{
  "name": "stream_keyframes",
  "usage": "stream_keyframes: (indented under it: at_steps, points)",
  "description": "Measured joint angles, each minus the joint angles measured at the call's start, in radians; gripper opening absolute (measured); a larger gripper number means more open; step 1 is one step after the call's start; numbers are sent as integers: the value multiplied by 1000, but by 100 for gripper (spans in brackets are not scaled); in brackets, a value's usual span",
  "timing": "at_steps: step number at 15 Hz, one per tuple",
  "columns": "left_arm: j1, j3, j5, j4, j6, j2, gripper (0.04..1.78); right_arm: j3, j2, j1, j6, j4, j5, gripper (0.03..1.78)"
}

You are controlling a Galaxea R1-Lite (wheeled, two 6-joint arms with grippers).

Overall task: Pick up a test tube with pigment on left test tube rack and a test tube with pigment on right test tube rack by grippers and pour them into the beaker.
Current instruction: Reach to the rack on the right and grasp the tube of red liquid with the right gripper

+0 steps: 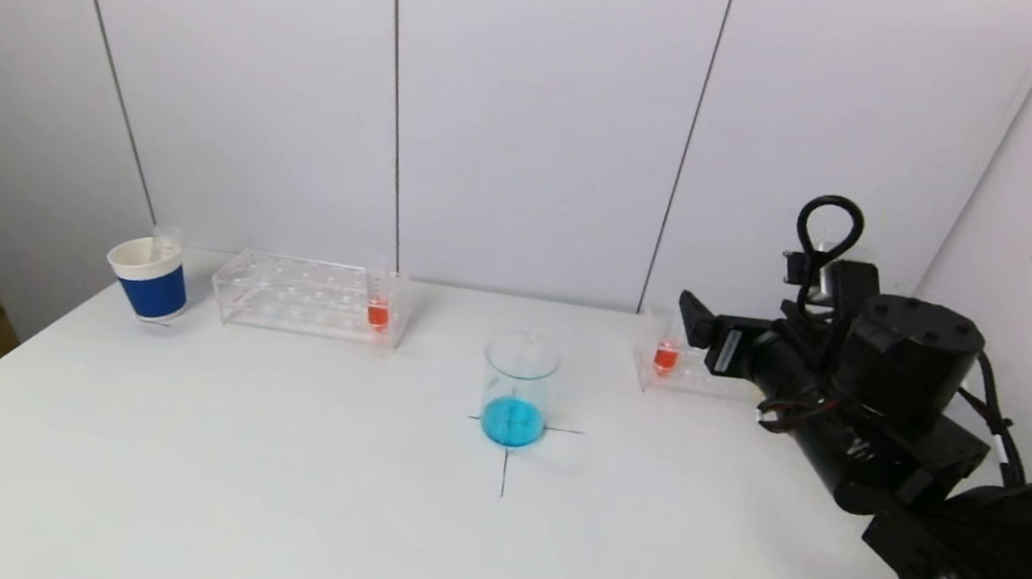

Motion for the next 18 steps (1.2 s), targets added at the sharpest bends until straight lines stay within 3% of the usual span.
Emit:
stream_keyframes:
  at_steps: [4,13,18]
  points:
    - [0,0,0,0,0,0,176,-14,106,0,-2,-89,-33,177]
    - [0,0,0,0,0,0,176,-72,228,-1,1,-106,-43,177]
    - [0,0,0,0,0,0,176,-91,289,-3,-5,-167,-46,177]
